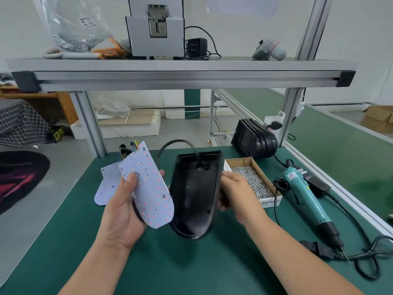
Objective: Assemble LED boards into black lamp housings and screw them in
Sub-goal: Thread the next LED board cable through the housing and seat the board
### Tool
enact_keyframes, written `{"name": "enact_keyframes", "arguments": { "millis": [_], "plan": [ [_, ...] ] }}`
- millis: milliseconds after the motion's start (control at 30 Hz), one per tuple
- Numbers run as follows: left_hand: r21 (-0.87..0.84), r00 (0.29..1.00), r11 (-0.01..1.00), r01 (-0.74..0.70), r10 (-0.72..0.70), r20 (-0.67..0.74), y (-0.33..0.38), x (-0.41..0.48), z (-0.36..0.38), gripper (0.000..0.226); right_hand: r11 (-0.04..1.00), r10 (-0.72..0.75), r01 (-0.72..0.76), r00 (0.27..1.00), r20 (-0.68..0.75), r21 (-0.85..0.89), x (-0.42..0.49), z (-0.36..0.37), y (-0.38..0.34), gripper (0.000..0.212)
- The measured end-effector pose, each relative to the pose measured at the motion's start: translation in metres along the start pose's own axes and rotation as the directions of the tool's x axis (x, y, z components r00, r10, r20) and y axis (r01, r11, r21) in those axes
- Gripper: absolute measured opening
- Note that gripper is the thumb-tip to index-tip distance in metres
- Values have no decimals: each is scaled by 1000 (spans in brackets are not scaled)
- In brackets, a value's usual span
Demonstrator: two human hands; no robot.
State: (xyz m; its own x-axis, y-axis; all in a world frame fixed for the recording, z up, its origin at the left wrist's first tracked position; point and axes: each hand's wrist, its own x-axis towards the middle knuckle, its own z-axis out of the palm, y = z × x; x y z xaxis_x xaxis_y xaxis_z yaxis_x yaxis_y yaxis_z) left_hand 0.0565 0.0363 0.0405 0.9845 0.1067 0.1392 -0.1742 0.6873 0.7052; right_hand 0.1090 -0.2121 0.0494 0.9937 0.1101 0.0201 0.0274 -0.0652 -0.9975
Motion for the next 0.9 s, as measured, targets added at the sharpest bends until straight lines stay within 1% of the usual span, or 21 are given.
{"name": "enact_keyframes", "arguments": {
  "millis": [33,67,133,200,300,367,433,500,533,567,633,700,767,833,900],
  "plan": [
    [-36,1000,999,23,-23,10,-1,0,-1,39,990,53,-50,998,-16,134,2,1,1,24],
    [-66,998,996,63,-62,21,-4,-1,-1,46,967,111,-102,994,-24,232,4,2,2,25],
    [-104,988,983,150,-146,50,-11,-2,0,42,917,207,-188,978,-15,353,6,5,6,23],
    [-95,974,971,221,-215,74,-20,-4,1,41,912,238,-222,971,-4,345,7,6,11,28],
    [-28,951,955,295,-291,105,-24,-4,3,50,951,178,-161,983,-39,263,8,7,16,36],
    [-11,938,946,325,-321,128,-24,-5,6,58,949,134,-109,989,-64,297,9,7,16,38],
    [-18,929,939,343,-336,152,-24,-6,8,58,921,128,-95,990,-63,377,7,9,15,37],
    [-30,918,926,377,-369,148,-24,-7,9,61,893,126,-101,992,-29,438,5,12,16,30],
    [-34,904,912,408,-399,153,-24,-7,9,65,891,131,-112,991,-14,439,3,14,16,26],
    [-31,887,897,440,-429,170,-25,-8,8,68,892,135,-127,991,11,434,2,16,16,25],
    [-10,859,879,477,-464,215,-28,-9,5,66,894,140,-168,985,96,415,2,20,18,34],
    [12,856,881,473,-463,230,-30,-9,1,61,902,138,-180,981,133,392,1,21,18,37],
    [17,864,888,459,-451,225,-29,-7,1,57,911,145,-179,982,117,373,1,19,18,36],
    [0,885,906,423,-413,216,-25,-6,2,59,911,160,-174,985,68,374,0,16,16,34],
    [3,921,939,344,-338,196,-20,-5,3,65,905,158,-166,986,53,392,0,13,15,33]
  ]
}}
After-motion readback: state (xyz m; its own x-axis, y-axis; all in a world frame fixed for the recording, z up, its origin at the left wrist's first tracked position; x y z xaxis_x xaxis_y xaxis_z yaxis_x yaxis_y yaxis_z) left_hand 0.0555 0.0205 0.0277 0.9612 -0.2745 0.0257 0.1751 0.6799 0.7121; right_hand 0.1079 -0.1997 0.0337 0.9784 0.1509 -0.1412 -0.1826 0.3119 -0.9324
